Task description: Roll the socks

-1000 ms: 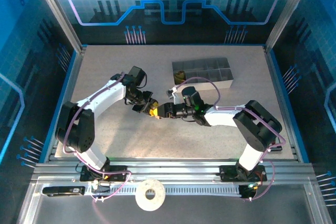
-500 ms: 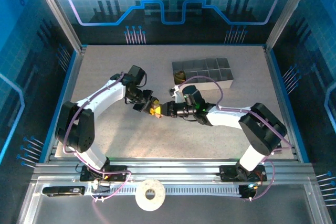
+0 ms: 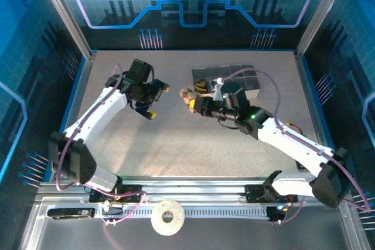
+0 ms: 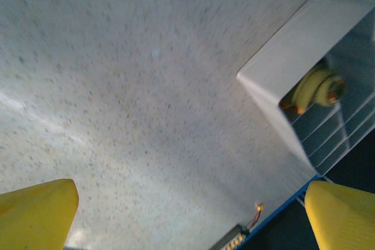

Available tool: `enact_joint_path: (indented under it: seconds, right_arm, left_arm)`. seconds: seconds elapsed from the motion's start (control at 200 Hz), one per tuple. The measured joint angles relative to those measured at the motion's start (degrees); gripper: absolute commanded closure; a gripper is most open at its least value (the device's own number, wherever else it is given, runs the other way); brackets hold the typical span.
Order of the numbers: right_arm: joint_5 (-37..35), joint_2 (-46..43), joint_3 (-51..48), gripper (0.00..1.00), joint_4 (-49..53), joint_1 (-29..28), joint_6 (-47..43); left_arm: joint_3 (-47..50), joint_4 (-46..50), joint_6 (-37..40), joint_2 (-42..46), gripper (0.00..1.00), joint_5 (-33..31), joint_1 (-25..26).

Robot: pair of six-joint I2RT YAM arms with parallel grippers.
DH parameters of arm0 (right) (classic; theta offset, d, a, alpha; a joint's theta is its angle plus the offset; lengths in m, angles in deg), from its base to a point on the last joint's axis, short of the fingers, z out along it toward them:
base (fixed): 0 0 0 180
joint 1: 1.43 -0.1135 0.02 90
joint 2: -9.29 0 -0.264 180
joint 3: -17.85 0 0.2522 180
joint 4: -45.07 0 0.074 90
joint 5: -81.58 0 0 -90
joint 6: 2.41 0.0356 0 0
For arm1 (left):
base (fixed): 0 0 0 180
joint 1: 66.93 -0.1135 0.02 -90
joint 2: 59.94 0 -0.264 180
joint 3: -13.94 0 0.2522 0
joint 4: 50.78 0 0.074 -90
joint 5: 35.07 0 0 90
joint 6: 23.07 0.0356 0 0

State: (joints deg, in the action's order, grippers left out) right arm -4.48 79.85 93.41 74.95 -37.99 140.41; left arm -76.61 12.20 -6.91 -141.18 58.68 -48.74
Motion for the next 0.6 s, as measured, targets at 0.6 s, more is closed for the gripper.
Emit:
enact_joint_path:
  seconds: [0.6]
  right_arm:
    - [-0.28, 37.59, 51.39, 1.0, 45.03, 15.13, 18.6]
  left_arm:
    - [14.56, -23.26, 34.32, 29.9, 0.06, -4.96, 1.16]
